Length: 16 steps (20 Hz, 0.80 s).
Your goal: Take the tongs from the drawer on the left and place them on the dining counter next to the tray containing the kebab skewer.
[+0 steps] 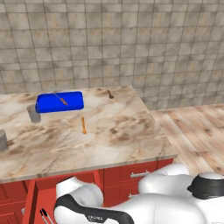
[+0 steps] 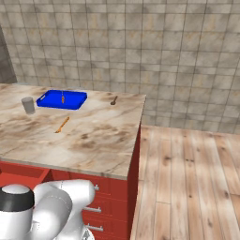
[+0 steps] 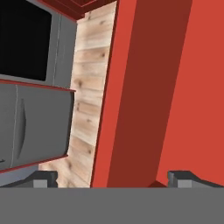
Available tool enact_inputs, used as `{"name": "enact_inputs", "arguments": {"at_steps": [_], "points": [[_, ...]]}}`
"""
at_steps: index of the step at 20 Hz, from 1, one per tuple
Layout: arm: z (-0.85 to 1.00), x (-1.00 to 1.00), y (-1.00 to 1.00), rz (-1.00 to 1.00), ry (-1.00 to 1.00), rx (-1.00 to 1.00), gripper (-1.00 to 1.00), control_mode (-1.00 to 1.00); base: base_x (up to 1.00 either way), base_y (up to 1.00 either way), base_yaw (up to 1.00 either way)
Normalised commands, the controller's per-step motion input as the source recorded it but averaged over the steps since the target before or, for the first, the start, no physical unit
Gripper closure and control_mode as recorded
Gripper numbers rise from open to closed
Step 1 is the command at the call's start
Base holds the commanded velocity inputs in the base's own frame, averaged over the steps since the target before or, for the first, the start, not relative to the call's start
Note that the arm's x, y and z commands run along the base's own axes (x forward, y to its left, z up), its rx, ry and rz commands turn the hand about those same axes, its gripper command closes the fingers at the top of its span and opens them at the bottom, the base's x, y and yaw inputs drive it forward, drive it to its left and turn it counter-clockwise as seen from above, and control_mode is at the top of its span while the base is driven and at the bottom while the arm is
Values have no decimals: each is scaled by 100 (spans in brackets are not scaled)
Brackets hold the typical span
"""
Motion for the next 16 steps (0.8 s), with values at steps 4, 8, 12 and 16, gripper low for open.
{"name": "enact_inputs", "arguments": {"at_steps": [4, 8, 12, 16], "points": [[0, 26, -2, -11, -1, -3, -100, -100, 0, 0, 0], [0, 30, 0, -23, 0, -11, -100, -100, 0, 0, 0], [0, 18, 0, -30, -3, -17, -100, -100, 0, 0, 0], [0, 17, 4, -28, -9, -26, -100, -100, 0, 0, 0]]}}
